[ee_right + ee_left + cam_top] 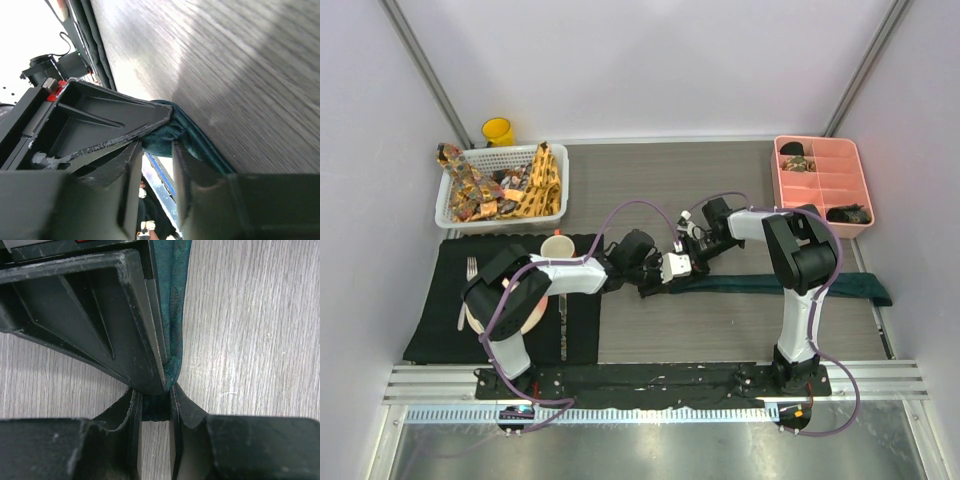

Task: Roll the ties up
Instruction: Roll the tie at the center of the board.

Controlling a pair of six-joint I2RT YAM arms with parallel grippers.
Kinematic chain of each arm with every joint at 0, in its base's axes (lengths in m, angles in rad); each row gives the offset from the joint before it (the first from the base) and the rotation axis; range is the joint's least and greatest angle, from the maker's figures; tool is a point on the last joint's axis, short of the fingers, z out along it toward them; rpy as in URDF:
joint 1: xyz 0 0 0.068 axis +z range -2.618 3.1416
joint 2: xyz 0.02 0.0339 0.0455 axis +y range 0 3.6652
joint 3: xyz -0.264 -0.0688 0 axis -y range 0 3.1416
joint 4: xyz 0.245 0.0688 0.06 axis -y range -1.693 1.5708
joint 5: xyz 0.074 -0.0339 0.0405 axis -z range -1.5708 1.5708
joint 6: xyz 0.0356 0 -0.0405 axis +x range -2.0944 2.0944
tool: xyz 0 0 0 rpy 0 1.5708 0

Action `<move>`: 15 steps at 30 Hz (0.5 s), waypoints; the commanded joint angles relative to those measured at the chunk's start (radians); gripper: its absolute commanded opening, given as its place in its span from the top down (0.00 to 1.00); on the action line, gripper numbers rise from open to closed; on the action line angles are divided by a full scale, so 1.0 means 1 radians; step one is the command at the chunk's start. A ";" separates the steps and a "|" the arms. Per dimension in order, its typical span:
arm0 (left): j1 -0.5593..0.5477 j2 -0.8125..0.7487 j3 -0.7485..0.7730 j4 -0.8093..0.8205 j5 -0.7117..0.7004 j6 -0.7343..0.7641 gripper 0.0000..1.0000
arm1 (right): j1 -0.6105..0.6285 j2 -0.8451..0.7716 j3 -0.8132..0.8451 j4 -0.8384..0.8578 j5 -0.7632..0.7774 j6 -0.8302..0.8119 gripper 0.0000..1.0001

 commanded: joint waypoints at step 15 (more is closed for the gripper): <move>0.014 0.006 -0.024 -0.040 -0.002 -0.010 0.39 | -0.013 0.050 -0.014 0.022 0.140 -0.082 0.99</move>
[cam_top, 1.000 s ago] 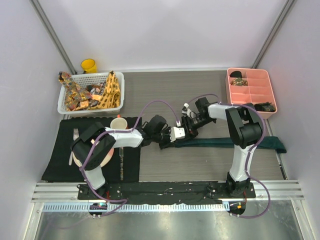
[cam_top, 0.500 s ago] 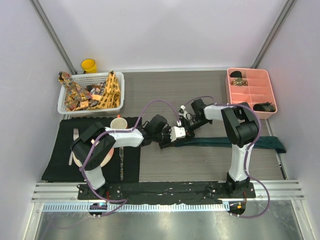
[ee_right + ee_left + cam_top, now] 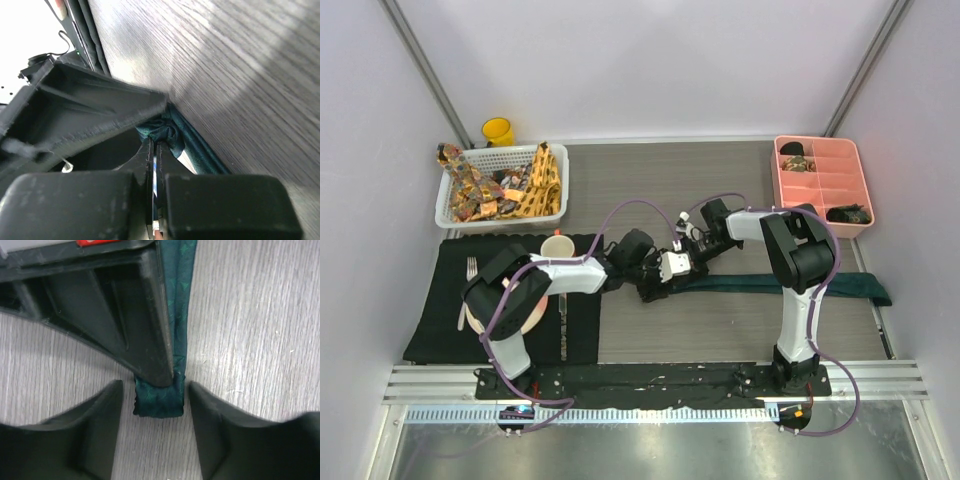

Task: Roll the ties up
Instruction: Roll the tie at the center of the board.

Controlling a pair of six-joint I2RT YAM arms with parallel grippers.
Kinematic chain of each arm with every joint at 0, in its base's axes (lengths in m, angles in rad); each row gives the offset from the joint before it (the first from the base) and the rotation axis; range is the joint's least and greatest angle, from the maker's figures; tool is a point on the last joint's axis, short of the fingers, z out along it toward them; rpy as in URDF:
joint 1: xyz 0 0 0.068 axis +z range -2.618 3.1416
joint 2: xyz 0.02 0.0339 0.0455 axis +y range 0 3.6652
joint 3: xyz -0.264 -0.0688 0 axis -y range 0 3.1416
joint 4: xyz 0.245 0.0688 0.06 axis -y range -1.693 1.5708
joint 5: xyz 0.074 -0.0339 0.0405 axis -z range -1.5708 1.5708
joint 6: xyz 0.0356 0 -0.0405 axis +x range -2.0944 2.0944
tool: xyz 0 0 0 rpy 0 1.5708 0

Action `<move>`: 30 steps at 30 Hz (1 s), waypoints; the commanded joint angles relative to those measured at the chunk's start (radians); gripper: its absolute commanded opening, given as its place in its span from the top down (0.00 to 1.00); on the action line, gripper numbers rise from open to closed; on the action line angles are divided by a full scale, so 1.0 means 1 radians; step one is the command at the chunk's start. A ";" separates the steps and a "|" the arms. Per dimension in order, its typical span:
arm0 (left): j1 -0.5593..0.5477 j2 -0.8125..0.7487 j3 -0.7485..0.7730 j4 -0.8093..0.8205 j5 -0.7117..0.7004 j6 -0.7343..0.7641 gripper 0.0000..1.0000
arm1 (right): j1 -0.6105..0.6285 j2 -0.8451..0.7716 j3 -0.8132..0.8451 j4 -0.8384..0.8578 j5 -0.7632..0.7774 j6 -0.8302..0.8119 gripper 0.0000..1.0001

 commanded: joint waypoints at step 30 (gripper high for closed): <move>0.052 0.100 -0.037 0.180 0.136 -0.002 0.65 | -0.100 0.054 -0.024 0.003 0.108 -0.148 0.99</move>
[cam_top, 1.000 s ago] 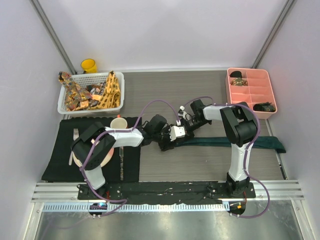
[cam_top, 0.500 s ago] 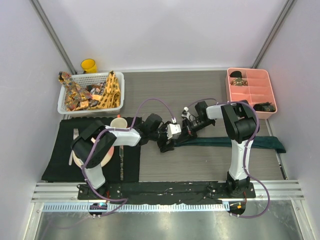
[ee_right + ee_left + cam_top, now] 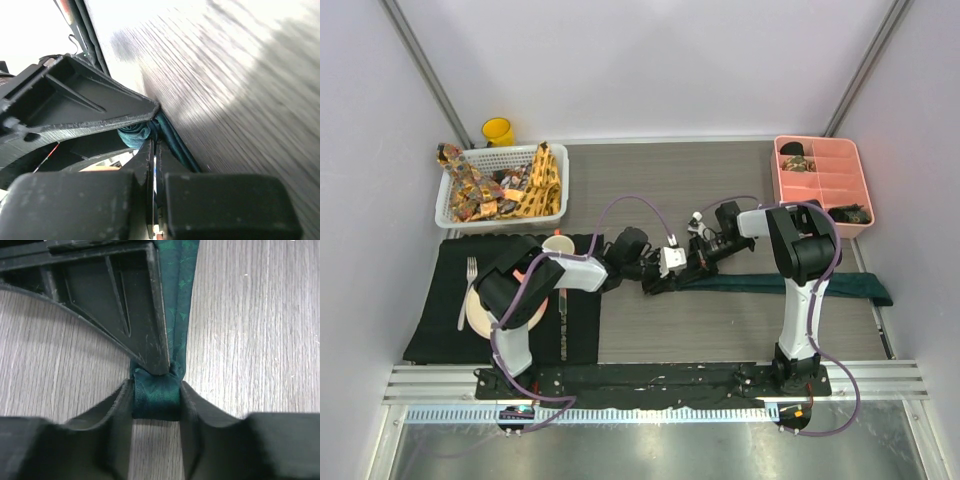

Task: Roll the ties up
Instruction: Roll the tie at the center of the board.

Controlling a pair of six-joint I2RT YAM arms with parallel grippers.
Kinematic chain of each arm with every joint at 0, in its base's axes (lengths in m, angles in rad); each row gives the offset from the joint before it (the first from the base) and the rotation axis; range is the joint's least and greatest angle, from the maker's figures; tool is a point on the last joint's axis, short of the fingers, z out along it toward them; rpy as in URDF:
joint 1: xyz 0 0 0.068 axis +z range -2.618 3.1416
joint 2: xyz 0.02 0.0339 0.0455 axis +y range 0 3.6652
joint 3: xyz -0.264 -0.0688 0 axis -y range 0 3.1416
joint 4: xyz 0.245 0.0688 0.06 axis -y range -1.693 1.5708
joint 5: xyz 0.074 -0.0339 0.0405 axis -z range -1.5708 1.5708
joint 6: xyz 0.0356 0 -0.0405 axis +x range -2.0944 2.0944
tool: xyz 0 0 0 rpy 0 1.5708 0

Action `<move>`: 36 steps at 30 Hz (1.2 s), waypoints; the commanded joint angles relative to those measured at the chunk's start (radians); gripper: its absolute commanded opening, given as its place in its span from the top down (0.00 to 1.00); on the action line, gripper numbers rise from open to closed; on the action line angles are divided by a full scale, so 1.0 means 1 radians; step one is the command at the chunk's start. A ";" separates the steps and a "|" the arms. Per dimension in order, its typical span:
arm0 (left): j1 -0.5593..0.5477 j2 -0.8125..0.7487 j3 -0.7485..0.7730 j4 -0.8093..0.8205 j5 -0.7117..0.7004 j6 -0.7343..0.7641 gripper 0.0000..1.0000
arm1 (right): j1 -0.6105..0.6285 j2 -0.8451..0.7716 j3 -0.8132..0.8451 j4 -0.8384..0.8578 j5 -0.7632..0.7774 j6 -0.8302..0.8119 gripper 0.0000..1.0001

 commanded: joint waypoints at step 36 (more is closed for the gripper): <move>-0.025 -0.010 0.023 -0.278 -0.184 0.091 0.83 | 0.067 -0.199 0.062 -0.057 0.150 0.055 0.56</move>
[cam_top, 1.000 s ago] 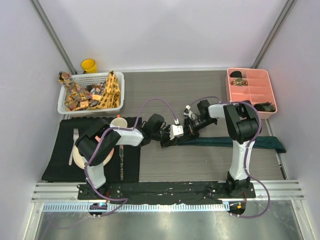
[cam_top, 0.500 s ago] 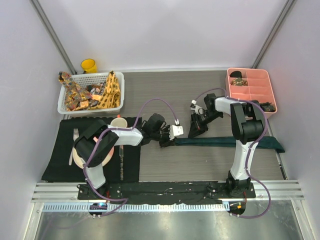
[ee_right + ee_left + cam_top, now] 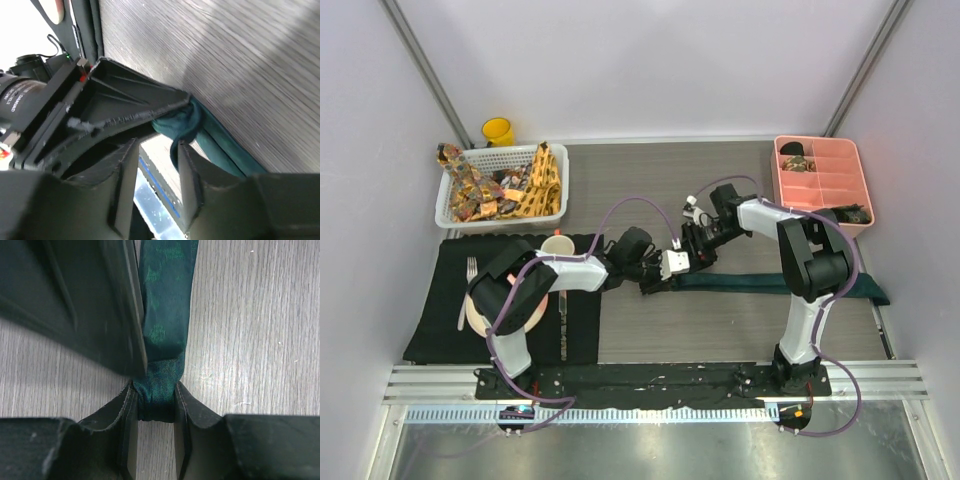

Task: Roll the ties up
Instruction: Roll the tie at the center of the board.

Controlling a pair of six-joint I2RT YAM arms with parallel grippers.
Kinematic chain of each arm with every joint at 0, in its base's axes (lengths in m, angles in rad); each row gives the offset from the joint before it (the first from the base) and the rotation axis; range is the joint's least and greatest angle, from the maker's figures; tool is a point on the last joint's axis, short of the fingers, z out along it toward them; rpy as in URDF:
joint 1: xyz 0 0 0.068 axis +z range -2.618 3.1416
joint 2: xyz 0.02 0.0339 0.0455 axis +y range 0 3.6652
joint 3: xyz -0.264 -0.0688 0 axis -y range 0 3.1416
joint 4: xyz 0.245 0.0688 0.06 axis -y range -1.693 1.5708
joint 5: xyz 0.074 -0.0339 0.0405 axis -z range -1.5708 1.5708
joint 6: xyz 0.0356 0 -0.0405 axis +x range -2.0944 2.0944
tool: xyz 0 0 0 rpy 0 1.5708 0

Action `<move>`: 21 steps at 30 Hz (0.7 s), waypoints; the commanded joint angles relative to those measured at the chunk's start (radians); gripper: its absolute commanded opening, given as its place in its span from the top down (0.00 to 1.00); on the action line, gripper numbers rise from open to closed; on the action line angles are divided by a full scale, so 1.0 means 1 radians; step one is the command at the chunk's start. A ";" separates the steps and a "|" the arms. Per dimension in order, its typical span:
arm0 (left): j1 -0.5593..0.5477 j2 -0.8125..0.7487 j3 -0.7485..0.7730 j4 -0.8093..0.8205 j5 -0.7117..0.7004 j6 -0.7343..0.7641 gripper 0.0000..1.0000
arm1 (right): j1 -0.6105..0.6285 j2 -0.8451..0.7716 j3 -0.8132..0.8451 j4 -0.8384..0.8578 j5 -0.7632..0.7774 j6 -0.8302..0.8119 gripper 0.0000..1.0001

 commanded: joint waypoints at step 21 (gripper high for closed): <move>0.001 0.023 -0.018 -0.139 -0.100 0.014 0.83 | -0.156 -0.043 0.091 -0.218 0.187 -0.248 0.62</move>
